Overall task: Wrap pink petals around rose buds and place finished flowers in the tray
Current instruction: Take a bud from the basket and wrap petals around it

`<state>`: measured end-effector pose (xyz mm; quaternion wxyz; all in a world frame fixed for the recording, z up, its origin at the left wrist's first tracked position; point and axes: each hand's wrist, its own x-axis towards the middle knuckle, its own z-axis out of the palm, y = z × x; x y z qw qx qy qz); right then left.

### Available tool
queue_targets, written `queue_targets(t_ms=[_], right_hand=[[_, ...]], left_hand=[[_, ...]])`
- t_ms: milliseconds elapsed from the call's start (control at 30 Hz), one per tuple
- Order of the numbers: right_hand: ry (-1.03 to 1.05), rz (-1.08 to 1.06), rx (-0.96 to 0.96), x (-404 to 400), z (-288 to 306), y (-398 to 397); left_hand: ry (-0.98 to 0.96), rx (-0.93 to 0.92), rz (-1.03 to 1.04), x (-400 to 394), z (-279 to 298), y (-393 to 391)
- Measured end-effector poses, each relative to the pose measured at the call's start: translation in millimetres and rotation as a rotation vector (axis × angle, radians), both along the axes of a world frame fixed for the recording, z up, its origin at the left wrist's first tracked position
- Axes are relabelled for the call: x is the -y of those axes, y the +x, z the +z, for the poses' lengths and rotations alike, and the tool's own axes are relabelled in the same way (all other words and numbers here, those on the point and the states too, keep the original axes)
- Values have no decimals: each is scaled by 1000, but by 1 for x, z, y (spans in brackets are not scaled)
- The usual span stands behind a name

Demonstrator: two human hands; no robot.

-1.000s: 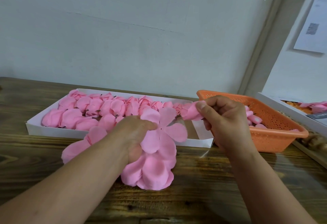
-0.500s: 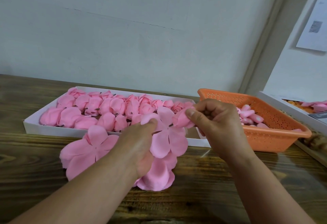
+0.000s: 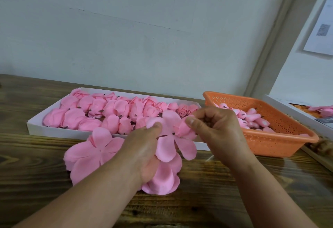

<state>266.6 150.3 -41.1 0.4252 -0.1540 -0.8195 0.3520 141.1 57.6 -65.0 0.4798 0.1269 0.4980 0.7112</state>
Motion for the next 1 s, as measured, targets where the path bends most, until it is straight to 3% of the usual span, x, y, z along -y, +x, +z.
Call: queue_targets(t_ms=[333,533,700,1000], right_hand=[[11,-67,152,2,-3,-4],[49,-48,230,5,0,-3],[-37,-27,189,7,0,-5],[-243,43,196,3,0,-2]], left_hand=[[28,-36,5,3,1,7],[16,-261,-54,5,-4,5],[54,-352,-152,8,-5,6],[1,-364,-114,9,-5,5]])
